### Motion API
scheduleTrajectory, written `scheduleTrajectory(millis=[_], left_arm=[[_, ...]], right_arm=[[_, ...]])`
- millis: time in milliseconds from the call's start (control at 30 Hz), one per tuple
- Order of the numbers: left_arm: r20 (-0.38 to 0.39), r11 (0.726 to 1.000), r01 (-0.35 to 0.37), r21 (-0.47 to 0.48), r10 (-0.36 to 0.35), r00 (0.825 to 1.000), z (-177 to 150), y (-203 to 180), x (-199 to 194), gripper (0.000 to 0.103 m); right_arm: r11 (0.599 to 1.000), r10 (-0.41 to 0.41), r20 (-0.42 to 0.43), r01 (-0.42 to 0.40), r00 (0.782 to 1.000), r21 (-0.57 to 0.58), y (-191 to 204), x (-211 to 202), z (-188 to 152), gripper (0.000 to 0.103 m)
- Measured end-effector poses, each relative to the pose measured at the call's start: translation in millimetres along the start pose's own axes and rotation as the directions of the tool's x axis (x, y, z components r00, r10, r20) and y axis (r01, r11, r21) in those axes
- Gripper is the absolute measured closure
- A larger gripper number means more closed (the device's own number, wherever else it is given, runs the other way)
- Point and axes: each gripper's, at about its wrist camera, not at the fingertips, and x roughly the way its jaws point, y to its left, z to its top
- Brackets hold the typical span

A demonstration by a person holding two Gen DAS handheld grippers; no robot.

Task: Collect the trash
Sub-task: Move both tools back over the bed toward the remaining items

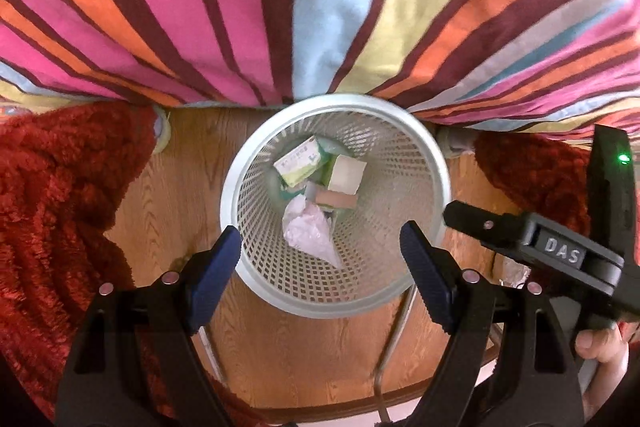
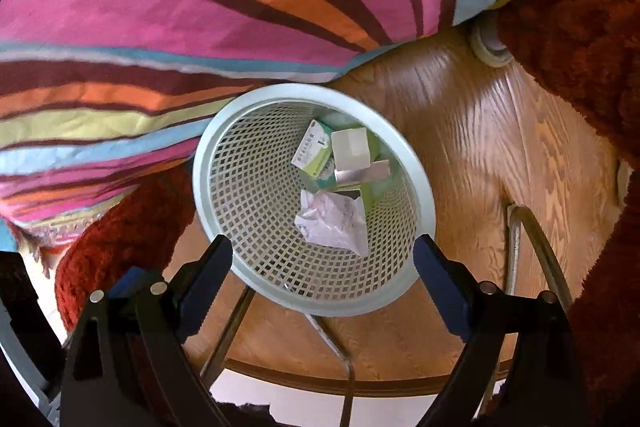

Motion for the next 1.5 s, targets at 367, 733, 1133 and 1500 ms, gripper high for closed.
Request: scheduleTrajectory(millis=[367, 733, 1133, 1500], left_arm=[[0.215, 1.000, -0.001, 0.027, -0.005, 0.977, -11, 1, -58, 0.023], [0.422, 0.998, -0.049, 0.038, 0.029, 0.906, -10, 1, -113, 0.023], [0.596, 0.996, -0.083, 0.036, 0.045, 0.801, 19, -1, -166, 0.023], [0.639, 1.000, -0.015, 0.008, 0.006, 0.769, 93, -21, -202, 0.023]], right_arm=[[0.981, 0.106, 0.257, -0.059, 0.961, -0.184, 26, -75, -23, 0.016], [0.968, 0.209, 0.564, -0.086, 0.799, -0.237, 28, -154, -23, 0.016], [0.941, 0.247, 0.697, 0.005, 0.673, -0.339, 60, -199, -14, 0.016], [0.934, 0.286, 0.719, -0.018, 0.634, -0.356, 92, -230, 41, 0.016]])
